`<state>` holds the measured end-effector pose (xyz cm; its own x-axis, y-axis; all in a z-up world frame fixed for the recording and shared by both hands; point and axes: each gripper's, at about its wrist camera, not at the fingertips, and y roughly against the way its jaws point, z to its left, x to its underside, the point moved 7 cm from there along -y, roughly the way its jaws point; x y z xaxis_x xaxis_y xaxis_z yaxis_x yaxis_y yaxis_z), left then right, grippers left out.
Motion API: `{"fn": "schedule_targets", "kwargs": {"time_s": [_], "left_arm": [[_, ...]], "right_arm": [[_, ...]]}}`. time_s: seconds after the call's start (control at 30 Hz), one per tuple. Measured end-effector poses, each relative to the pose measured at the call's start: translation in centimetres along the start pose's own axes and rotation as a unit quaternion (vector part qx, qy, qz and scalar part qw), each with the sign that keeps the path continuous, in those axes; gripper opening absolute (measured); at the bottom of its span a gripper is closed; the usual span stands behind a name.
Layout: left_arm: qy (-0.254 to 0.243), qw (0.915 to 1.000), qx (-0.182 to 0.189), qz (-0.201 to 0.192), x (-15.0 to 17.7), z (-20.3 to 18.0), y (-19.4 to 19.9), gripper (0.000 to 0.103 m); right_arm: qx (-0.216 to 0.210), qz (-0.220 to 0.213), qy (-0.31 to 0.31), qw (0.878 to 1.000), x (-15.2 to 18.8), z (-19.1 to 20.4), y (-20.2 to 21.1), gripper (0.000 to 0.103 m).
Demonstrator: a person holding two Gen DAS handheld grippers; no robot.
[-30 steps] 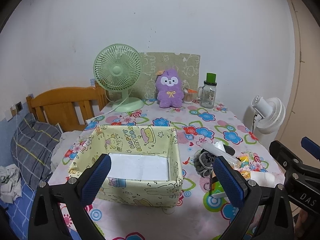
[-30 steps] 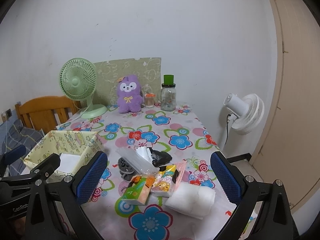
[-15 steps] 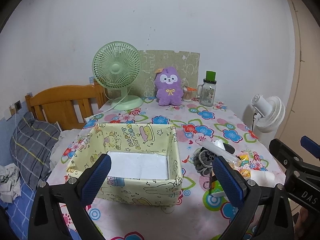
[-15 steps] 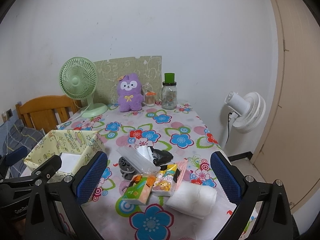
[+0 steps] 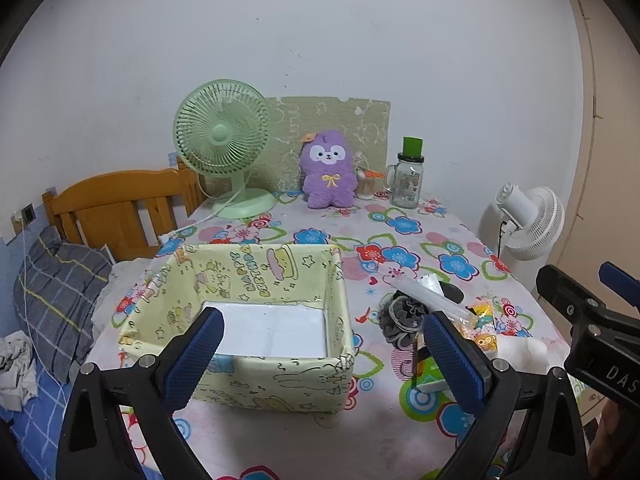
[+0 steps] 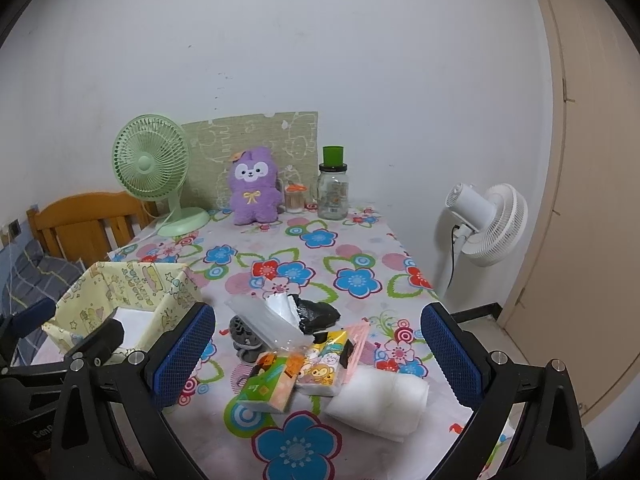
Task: Organize soft objects
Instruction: 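Grasp the green tissue pack with the left tool while the right tool grasps the yellow cartoon tissue pack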
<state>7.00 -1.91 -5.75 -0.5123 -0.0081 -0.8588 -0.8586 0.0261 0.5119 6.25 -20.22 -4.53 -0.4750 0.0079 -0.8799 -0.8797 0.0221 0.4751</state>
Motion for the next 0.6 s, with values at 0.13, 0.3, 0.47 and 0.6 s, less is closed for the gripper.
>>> {"fn": "schedule_targets", "kwargs": {"time_s": [0.13,0.3,0.47,0.6], "left_arm": [[-0.007,0.9999,0.005,0.006,0.2,-0.7,-0.6,0.099],[-0.014,0.9997,0.016,0.013,0.6,-2.0,-1.0,0.099],[-0.026,0.999,0.027,0.022,0.9,-3.6,-1.6,0.099],[-0.033,0.9981,0.042,0.03,1.0,-5.0,-2.2,0.099]], "right_arm": [[0.002,0.001,0.004,1.0,0.0,-0.2,-0.3,0.103],[-0.001,0.006,0.001,1.0,0.1,-0.8,-0.8,0.102],[0.003,0.014,0.008,1.0,0.5,-1.1,-1.4,0.099],[0.005,0.018,0.003,1.0,0.9,-1.9,-1.9,0.099]]}}
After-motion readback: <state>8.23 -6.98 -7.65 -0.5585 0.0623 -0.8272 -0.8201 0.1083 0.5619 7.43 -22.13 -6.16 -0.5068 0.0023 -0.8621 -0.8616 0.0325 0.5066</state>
